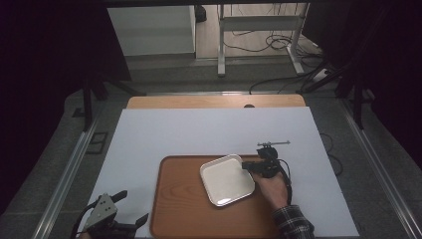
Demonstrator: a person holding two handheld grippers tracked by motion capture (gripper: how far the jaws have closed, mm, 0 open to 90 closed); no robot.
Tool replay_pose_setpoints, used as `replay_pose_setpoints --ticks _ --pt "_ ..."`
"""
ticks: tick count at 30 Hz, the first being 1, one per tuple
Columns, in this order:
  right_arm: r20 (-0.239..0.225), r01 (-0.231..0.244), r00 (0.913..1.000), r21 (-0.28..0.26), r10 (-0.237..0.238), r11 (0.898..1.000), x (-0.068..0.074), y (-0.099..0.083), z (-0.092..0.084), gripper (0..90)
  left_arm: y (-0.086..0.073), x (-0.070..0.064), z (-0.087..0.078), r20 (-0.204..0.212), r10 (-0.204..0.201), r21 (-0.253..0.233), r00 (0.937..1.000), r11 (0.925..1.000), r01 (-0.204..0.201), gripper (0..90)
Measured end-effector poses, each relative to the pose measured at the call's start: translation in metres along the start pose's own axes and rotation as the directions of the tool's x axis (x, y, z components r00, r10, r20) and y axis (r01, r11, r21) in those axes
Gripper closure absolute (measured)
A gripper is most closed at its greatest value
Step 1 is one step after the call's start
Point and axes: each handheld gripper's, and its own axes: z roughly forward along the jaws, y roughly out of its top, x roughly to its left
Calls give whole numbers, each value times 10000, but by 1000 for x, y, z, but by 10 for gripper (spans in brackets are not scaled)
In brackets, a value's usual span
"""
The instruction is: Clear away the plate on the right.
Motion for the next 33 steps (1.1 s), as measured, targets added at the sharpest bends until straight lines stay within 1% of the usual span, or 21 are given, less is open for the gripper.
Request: replay_pose_setpoints --ticks 1,2,3,4,5,6,8,10,13,15,17,19,21,22,24,25,26,28,29,31,33 --pt "0 0 10000 0 0 10000 0 0 0 751 0 0 0 0 0 0 10000 10000 0 6" --pt "102 473 9988 -114 -472 9988 3 0 -5 743 0 0 0 3 2 0 10000 10000 -2 6" --pt "102 473 9988 -114 -472 9988 3 0 -5 743 0 0 0 3 2 0 10000 10000 -2 6" --pt "109 684 9976 -155 -682 9975 4 0 -8 743 0 0 0 1 -9 -5 10000 10000 9 6" --pt "-59 1179 9930 -298 -1182 9926 8 -1 -14 761 0 0 0 -5 -47 -51 10000 10000 47 6" --pt "-91 1364 9906 -309 -1367 9902 9 -2 -16 775 0 0 -1 -5 4 -23 10000 10000 -4 6" --pt "-105 1908 9814 -487 -1915 9804 14 -5 -21 827 0 0 -1 -11 18 -32 10000 10000 -18 6" --pt "-300 2246 9734 -691 -2270 9720 18 -8 -28 880 0 0 -1 -9 29 -32 10000 10000 -29 6" --pt "-479 2727 9597 -816 -2771 9586 25 -12 -37 894 0 0 -1 -9 26 -33 10000 10000 -26 6" --pt "-623 2952 9519 -755 -2999 9525 31 -17 -41 894 0 -1 -1 -15 47 -29 10000 10000 -48 6" --pt "-670 3026 9493 -686 -3070 9507 34 -20 -43 894 0 -1 -1 -19 61 -30 10000 10000 -61 6" --pt "-854 3304 9387 -541 -3340 9423 42 -28 -47 895 0 -1 -1 -37 91 -41 10000 10000 -91 6" --pt "-887 3345 9370 -500 -3378 9411 44 -30 -48 894 0 -1 -1 -25 78 -35 10000 10000 -78 6" --pt "-1059 3444 9320 -394 -3467 9380 49 -37 -49 894 0 -1 0 -7 47 -35 10000 10000 -47 6" --pt "-1162 3659 9234 -211 -3658 9304 55 -45 -49 894 0 -1 0 0 62 -33 10000 10000 -62 6" --pt "-1162 3659 9234 -211 -3658 9304 55 -45 -49 894 0 -1 0 0 62 -33 10000 10000 -62 6" --pt "-1217 3867 9147 -133 -3854 9221 60 -53 -50 894 0 -1 0 -4 74 -24 10000 10000 -74 6" --pt "-1299 4000 9086 -34 -3970 9165 64 -59 -51 894 0 -1 0 3 62 -31 10000 10000 -62 6" --pt "-1299 4000 9086 -34 -3970 9165 64 -59 -51 894 0 -1 0 3 62 -31 10000 10000 -62 6" --pt "-1458 4210 8984 175 -4143 9069 68 -68 -50 894 0 -1 0 -5 80 -23 10000 10000 -81 6" --pt "-1461 4293 8958 389 -4198 9023 70 -73 -47 894 0 -1 0 -20 109 -20 9999 9999 -109 6"
